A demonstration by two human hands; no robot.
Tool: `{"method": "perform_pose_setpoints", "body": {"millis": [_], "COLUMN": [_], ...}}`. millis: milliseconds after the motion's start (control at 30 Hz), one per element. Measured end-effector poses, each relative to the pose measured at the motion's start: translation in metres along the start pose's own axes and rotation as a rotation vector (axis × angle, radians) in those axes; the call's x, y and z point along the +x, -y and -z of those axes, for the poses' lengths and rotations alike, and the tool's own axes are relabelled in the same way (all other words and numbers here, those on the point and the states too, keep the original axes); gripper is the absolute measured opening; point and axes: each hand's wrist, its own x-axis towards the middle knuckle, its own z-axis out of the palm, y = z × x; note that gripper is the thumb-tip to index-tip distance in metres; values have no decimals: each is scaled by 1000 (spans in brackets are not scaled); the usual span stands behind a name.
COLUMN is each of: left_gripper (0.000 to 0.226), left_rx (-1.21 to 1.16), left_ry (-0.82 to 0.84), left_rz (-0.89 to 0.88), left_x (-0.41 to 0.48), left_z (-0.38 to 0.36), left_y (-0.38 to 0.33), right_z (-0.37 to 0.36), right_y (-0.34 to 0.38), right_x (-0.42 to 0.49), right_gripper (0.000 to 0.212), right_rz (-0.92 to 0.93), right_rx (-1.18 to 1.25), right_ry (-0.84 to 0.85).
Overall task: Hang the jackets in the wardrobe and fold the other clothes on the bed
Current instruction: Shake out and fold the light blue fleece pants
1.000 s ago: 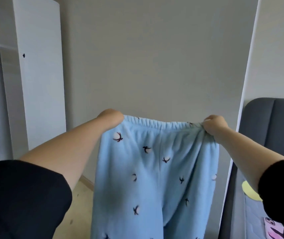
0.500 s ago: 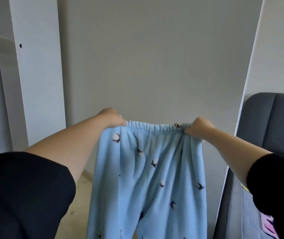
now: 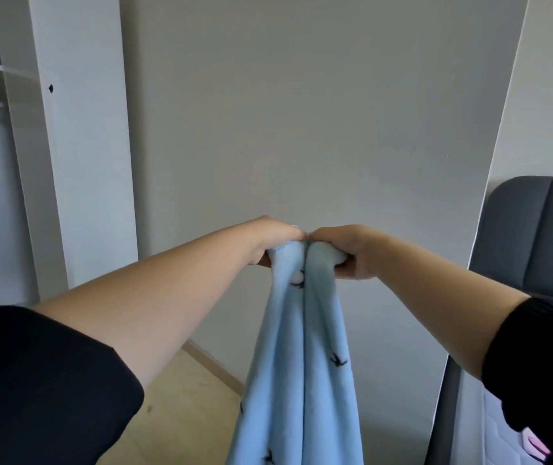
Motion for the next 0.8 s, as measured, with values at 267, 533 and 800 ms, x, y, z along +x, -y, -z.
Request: {"method": "perform_pose_setpoints", "body": {"millis": [267, 533, 800], "left_gripper": [42, 58, 44], "left_rx": [-482, -177, -503], "left_ry": [251, 79, -95], "left_rz": [-95, -457, -299], "left_x": [-1, 2, 18], "left_z": [6, 1, 17], "left_y": [21, 34, 23], "right_z": [6, 13, 50], "right_y": [-2, -8, -24], "right_x": [-4, 3, 22], "right_gripper": [53, 78, 41], "right_rz": [60, 245, 363], "right_rx": [273, -109, -62], "right_ry": [118, 246, -116]}}
